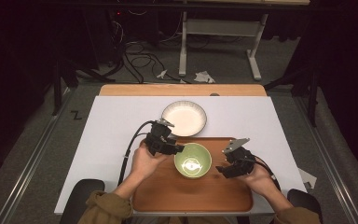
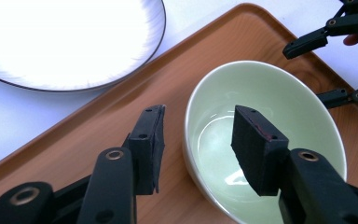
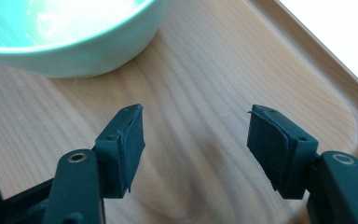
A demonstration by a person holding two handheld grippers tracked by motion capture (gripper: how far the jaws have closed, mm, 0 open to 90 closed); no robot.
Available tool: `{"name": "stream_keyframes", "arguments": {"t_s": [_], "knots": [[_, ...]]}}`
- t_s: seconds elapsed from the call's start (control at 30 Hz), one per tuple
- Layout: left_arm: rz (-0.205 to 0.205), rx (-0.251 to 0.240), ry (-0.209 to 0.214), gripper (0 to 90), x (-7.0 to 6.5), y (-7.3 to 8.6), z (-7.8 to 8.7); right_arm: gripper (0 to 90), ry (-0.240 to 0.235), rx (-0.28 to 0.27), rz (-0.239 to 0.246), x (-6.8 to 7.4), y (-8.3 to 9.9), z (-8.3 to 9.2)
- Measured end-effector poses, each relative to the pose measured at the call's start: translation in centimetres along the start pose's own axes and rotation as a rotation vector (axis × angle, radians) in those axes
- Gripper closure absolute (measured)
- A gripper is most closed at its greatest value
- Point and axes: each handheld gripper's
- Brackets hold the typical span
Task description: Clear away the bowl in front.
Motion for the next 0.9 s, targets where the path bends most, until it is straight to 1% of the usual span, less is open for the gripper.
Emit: {"name": "stream_keyframes", "arguments": {"t_s": [0.03,0.07,0.1,0.17,0.2,0.27,0.33,0.43,0.47,0.53,0.67,0.77,0.83,0.9], "knots": [[-0.001,0.006,0.004,53.7,0.0,0.0,0.2,36.6,0.002,0.000,-0.003,0.0,0.0,0.0],[-0.001,-0.003,-0.005,53.6,0.0,0.0,0.3,36.6,0.002,0.000,0.000,0.0,0.0,0.0],[-0.006,-0.003,-0.006,53.6,0.1,0.0,0.4,36.6,0.001,-0.001,0.001,0.0,0.0,0.0],[0.002,-0.002,-0.008,53.5,0.2,0.1,0.7,36.6,0.000,0.006,0.002,0.0,0.0,0.0],[0.007,-0.006,-0.013,53.5,0.2,0.2,0.8,36.5,0.000,0.004,0.003,0.0,0.0,0.0],[-0.002,-0.002,-0.028,53.0,0.2,0.3,1.1,36.6,0.000,0.003,0.000,0.1,0.0,0.0],[-0.002,-0.003,-0.033,52.5,0.3,0.4,1.4,36.6,-0.002,-0.003,-0.005,0.1,0.0,0.0],[0.001,-0.015,-0.044,52.1,0.3,0.6,1.7,36.5,0.001,0.000,-0.001,0.0,0.0,0.0],[-0.005,-0.011,-0.047,52.0,0.3,0.6,1.9,36.6,0.001,0.001,-0.001,0.1,0.0,0.0],[-0.003,-0.010,-0.056,51.9,0.4,0.8,2.1,36.6,0.002,0.003,0.000,0.1,0.0,0.0],[0.003,-0.007,-0.057,51.7,0.7,1.1,2.5,36.6,0.002,0.001,0.003,0.0,0.0,0.0],[0.011,-0.009,-0.060,51.4,0.9,1.3,2.7,36.6,0.004,-0.001,-0.015,0.0,0.0,0.0],[0.016,-0.011,-0.064,51.2,1.1,1.4,2.9,36.7,0.006,-0.003,-0.006,0.0,0.0,0.1],[0.022,-0.013,-0.063,51.0,1.3,1.5,3.0,36.7,0.006,-0.003,-0.010,0.0,0.0,0.1]]}}
Point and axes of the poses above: each handheld gripper's, and its own axes: z roughly backward along the jaws, y roughly out of its underside, x roughly to its left, and after that the axes turned 2 degrees about y, right-handed
